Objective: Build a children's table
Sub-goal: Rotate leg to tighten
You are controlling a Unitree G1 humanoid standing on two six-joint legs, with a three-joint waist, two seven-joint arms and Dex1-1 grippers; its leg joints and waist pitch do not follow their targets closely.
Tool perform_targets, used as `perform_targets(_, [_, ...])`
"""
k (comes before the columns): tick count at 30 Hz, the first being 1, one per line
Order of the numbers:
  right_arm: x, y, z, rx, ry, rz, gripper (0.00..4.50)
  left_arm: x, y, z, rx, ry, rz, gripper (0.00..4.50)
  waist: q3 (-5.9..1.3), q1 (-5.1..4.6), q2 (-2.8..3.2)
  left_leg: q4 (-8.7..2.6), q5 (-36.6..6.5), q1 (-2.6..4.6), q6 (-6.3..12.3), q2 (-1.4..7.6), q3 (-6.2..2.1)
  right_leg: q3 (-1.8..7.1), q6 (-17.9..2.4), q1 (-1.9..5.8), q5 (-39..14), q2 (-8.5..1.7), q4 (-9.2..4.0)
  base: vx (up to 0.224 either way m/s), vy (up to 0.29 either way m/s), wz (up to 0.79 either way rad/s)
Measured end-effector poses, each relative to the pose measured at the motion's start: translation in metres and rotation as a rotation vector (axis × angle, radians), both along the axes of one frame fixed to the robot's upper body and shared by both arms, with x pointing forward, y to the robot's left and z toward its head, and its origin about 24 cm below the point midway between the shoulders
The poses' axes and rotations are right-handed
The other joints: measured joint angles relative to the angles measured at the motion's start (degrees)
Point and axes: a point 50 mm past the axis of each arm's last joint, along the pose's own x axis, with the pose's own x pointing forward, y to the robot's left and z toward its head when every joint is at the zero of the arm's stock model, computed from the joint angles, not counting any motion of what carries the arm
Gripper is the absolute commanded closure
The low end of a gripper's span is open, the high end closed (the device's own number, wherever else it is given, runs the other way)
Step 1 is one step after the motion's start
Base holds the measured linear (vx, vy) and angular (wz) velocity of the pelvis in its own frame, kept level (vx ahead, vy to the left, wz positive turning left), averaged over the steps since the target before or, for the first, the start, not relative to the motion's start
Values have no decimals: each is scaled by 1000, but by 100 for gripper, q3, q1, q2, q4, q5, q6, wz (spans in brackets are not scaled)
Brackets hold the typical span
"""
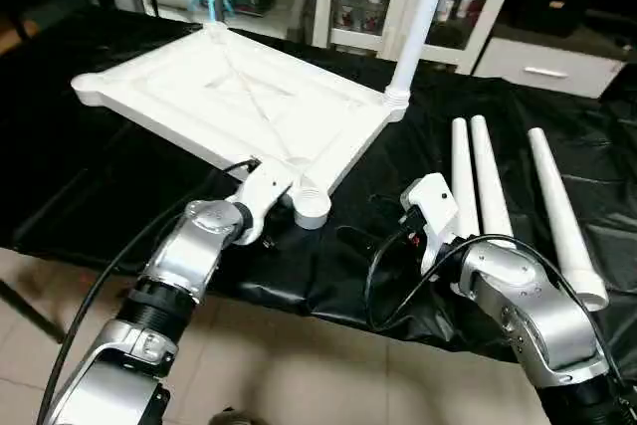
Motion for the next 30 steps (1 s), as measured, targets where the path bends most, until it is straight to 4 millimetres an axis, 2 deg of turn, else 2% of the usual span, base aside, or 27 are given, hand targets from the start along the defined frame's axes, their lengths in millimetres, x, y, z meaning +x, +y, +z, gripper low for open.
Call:
perform_targets(3, [1, -4, 2, -1, -11, -66, 56, -10, 7, 11, -17, -23, -11, 306, 1, -23, 80, -4, 0, 1, 0, 2, 0, 0, -4, -5, -5, 1, 5, 0, 0, 0])
perform_targets(5, [2, -11, 2, -16, -13, -146, 56, -19, 15, 21, -48, -37, -13, 306, 4, -83, 111, -5, 0, 2, -1, 2, -1, -1, -6, -5, -12, 4, 8, 0, 0, 0])
perform_targets(9, [4, -20, 2, 2, 5, -324, 56, -42, 31, 33, -203, -68, 62, 306, -5, -199, 221, -6, -1, 1, 0, 0, 1, 2, -3, -4, -15, 3, 3, 0, 0, 0])
perform_targets(12, [4, -21, 3, 32, 12, -411, 56, -48, 33, 36, -309, -130, 123, 306, -2, -223, 245, -8, -1, -1, 0, 0, 1, -2, 20, -6, -30, 4, 5, 0, 0, 0])
perform_targets(18, [4, -22, 3, 30, 9, -426, 56, -48, 36, 40, -323, -155, 139, 306, -5, -291, 255, -7, 0, 1, 0, -1, -5, -1, 27, -2, -30, 6, 4, 0, 0, 0])
perform_targets(19, [5, -19, 3, 53, 11, -452, 56, -47, 35, 40, -368, -211, 208, 306, -12, -305, 243, -7, 0, 0, 0, -1, -5, -1, 28, -2, -30, 6, 0, 0, 0, 0])
perform_targets(20, [7, -19, 1, 75, 16, -490, 56, -44, 32, 42, -422, -304, 309, 306, -1, -325, 201, -14, -1, -13, 1, -3, 6, 6, 31, 0, -26, 3, 3, 0, 0, 0])
perform_targets(21, [11, -17, -4, 85, 34, -527, 56, -41, 27, 46, -465, -394, 393, 306, -12, -312, 127, -11, 0, -5, 0, 1, 0, -13, 31, -4, -27, 7, 3, 0, 0, 0])
perform_targets(22, [13, -14, -6, 86, 46, -530, 56, -40, 21, 47, -481, -431, 425, 306, -17, -307, 79, -12, 0, -10, 0, 6, -3, -17, 31, -9, -27, 13, 0, 0, 0, 0])
perform_targets(23, [16, -11, -7, 88, 52, -526, 56, -40, 17, 48, -484, -448, 446, 306, -14, -317, 49, -10, 0, -12, 0, 6, -6, -13, 31, -10, -27, 15, 0, 0, 0, 0])
perform_targets(25, [18, -11, -5, 91, 41, -523, 56, -40, 18, 49, -454, -470, 468, 306, -16, -330, 41, -10, 0, -8, 0, 3, -6, -1, 34, -12, -27, 14, -8, 0, 0, 0])
perform_targets(26, [19, -11, -5, 90, 40, -522, 56, -39, 22, 49, -432, -481, 480, 306, -19, -326, 36, -4, -2, 16, -3, 12, 74, 76, 47, -36, -22, 65, -15, 21, 35, -26])
perform_targets(27, [21, -10, -4, 91, 38, -519, 56, -39, 26, 50, -414, -492, 495, 306, -23, -296, 21, 7, -11, 23, -9, 18, 131, 202, 58, -79, -14, 132, -13, 17, 34, -25])
perform_targets(29, [23, -9, -1, 93, 29, -515, 56, -40, 31, 51, -405, -510, 516, 306, -30, -291, -12, 15, -39, 22, -4, 34, 223, 372, 72, -150, 9, 220, -8, 13, 1, -33])
perform_targets(30, [24, -9, 0, 95, 26, -514, 56, -40, 30, 50, -401, -516, 520, 306, -28, -288, -32, 16, -72, 62, -2, 54, 290, 445, 73, -165, 10, 277, -8, 13, -8, -29])
